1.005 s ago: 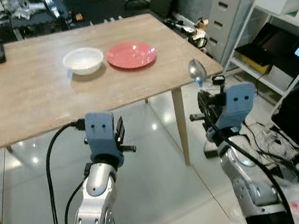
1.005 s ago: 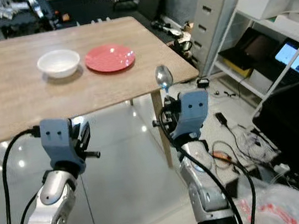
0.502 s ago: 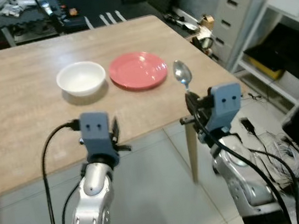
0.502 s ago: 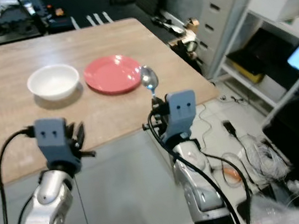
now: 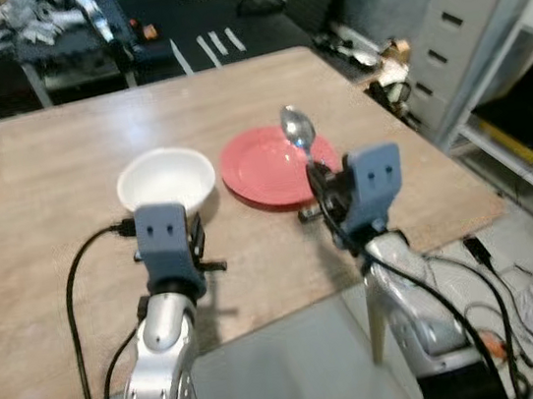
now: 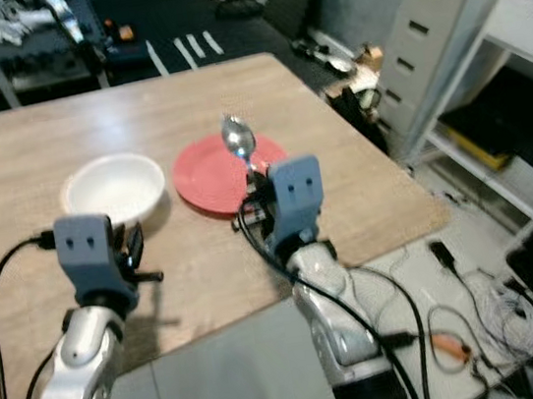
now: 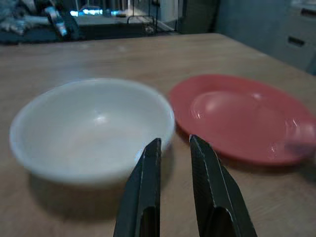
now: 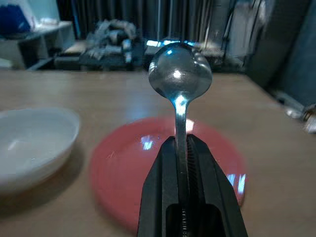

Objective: Setting the table

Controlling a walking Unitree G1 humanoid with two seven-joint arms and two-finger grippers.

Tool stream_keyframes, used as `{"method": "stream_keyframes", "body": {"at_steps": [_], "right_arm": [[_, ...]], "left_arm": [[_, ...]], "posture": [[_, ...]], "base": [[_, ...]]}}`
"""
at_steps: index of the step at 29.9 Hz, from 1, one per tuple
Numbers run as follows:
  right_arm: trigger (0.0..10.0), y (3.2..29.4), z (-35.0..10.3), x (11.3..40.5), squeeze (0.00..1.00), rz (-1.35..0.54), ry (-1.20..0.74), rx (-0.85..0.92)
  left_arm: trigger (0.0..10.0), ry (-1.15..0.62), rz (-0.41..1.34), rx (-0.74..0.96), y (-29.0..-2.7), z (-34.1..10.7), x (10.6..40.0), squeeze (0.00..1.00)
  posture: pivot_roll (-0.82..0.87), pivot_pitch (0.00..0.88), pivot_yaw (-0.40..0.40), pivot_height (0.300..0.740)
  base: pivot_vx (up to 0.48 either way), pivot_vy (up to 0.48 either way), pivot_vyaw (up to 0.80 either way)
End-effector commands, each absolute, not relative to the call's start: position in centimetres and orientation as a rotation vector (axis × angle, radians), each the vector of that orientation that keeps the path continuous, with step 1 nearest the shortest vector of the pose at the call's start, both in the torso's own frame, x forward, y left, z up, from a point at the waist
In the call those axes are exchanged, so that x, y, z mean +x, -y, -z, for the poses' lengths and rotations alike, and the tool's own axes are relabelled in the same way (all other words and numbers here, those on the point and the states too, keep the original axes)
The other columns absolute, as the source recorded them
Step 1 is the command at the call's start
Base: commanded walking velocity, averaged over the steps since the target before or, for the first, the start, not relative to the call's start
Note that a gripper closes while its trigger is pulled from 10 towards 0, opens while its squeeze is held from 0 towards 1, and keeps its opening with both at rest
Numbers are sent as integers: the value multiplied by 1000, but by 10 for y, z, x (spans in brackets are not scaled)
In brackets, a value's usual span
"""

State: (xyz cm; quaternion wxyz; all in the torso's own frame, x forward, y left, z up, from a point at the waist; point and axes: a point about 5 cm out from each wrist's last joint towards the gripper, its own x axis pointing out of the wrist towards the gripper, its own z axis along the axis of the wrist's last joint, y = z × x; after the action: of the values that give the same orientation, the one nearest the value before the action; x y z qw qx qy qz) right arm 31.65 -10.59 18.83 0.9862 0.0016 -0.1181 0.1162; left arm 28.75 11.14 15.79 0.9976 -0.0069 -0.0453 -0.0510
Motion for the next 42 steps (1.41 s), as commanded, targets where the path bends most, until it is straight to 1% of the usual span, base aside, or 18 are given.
{"method": "stream_keyframes", "body": {"at_steps": [1,4,7,9,10,12,14,15,16,18,21,23,25,28,30,34,36,42], "right_arm": [[10000,105,-192,321,0,-236,263,-9],[10000,107,-194,324,0,-232,266,-18],[10000,109,-195,330,0,-239,268,-36],[10000,108,-195,333,0,-253,264,-53],[10000,107,-195,337,0,-271,252,-83],[10000,106,-195,339,0,-276,242,-99],[10000,106,-196,342,0,-281,243,-111],[10000,106,-196,342,0,-281,243,-111],[10000,105,-197,344,0,-284,247,-116],[10000,103,-198,349,0,-295,245,-134],[10000,103,-198,351,0,-300,243,-141],[10000,99,-194,359,0,-319,205,-184],[10000,94,-187,365,0,-350,153,-200],[10000,88,-178,367,0,-387,106,-192],[10000,80,-171,366,0,-414,73,-181],[10000,74,-164,365,0,-432,45,-181],[10000,65,-149,365,0,-445,-8,-200],[10000,65,-142,369,0,-408,-32,-228]], "left_arm": [[10000,79,99,9,-114,-154,286,0],[10000,102,127,38,-112,-156,284,0],[10000,130,203,97,-109,-161,279,0],[10000,120,229,77,-112,-165,276,0],[10000,90,287,22,-116,-171,271,0],[10000,70,336,-12,-118,-174,267,0],[10000,31,414,14,-123,-178,260,0],[10000,31,414,14,-123,-178,260,0],[10000,25,477,41,-128,-181,255,0],[10000,5,612,129,-150,-194,241,0],[10000,-7,657,154,-158,-199,237,0],[10000,-57,722,184,-180,-210,230,0],[10000,-81,749,201,-192,-221,226,0],[10000,-100,768,202,-195,-229,224,0],[10000,-119,787,199,-198,-234,221,0],[10000,-130,793,194,-201,-237,219,0],[10000,-143,794,211,-203,-238,216,0],[10000,-151,813,191,-198,-238,211,0]], "posture": [[-44,20,-5,740],[-44,20,-5,740],[-39,17,-5,740],[-36,17,-5,740],[-31,19,-5,740],[-31,19,-5,740],[-23,22,-7,740],[-23,22,-7,740],[-8,26,-9,740],[5,31,-9,740],[5,31,-9,740],[28,42,-10,740],[41,54,-9,740],[43,56,-9,740],[65,74,-9,740],[73,81,-11,740],[88,92,-15,740],[95,102,-22,740]], "base": [[465,0,0],[427,0,0],[81,0,0],[0,0,0],[0,0,0],[0,0,0],[0,0,0],[0,0,0],[0,0,0],[0,0,0],[0,0,0],[0,0,0],[0,0,0],[0,0,0],[0,0,0],[0,0,0],[0,0,0],[0,0,0]]}}
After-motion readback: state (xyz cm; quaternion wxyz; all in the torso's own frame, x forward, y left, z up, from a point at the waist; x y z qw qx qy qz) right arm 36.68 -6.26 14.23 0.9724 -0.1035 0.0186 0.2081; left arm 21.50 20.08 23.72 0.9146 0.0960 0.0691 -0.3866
